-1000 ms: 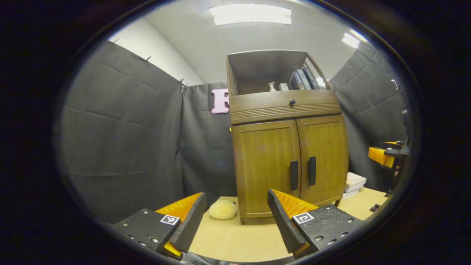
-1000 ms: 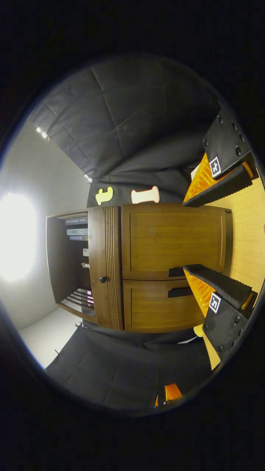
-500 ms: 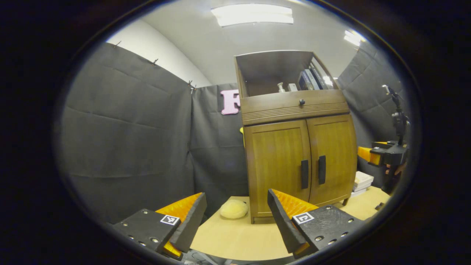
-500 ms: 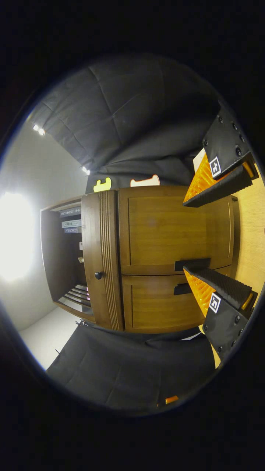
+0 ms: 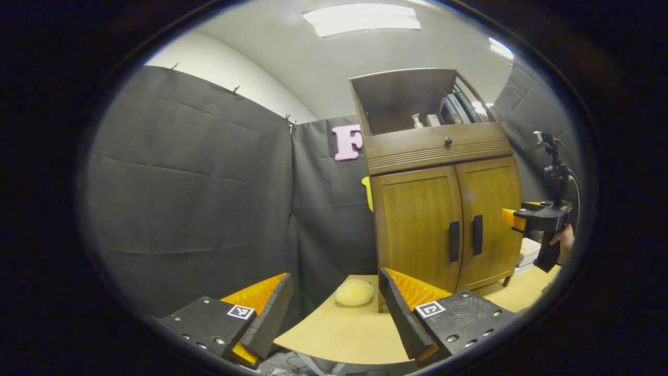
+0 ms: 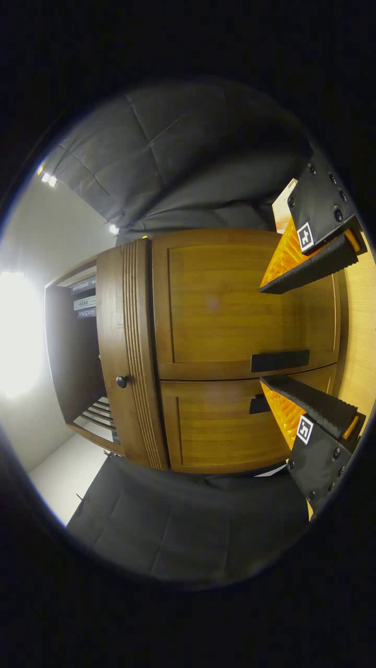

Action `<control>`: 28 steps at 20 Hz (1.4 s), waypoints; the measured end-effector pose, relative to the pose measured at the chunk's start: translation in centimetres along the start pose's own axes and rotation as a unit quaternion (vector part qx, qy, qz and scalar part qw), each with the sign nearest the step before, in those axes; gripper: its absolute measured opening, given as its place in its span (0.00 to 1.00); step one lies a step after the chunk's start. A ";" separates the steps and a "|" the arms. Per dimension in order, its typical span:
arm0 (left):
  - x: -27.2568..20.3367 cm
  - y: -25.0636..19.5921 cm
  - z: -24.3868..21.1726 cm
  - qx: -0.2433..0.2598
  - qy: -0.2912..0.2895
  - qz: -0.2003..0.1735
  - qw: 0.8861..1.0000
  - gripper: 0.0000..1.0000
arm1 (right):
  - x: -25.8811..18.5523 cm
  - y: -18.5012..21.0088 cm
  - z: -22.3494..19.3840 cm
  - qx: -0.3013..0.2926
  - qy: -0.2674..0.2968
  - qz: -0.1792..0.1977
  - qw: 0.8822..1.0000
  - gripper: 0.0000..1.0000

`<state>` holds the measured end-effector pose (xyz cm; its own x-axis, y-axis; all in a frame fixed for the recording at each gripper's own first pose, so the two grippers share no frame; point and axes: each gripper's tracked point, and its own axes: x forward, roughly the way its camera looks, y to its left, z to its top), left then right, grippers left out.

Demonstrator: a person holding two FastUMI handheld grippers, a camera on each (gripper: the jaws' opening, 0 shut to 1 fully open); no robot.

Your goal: Open the right door of the double-door shoe cabinet with the right hand, and open the left door with the left hand.

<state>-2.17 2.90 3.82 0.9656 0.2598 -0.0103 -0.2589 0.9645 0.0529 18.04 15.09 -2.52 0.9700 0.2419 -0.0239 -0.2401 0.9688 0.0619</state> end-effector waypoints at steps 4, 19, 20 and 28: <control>-0.9 0.1 2.4 0.002 0.001 0.032 0.999 0.96 | 2.1 1.2 -1.5 0.009 0.017 0.014 1.000 0.97; -2.9 -0.5 2.8 0.012 0.009 0.104 0.994 0.96 | 8.9 2.3 -8.5 0.003 0.084 0.010 0.996 0.77; -2.8 -0.5 2.8 0.014 0.010 0.105 0.994 0.96 | 9.2 2.4 -8.6 0.002 0.087 0.007 0.996 0.69; -2.6 -0.7 2.6 0.014 0.010 0.104 0.994 0.97 | 10.3 3.0 -9.4 0.009 0.107 -0.003 0.994 0.33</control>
<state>-4.40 1.42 6.36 0.8906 0.4545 -0.0165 -0.4517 0.8882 0.0848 26.93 20.99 -11.95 0.9407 0.2440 -0.2356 -0.2316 0.9696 0.0796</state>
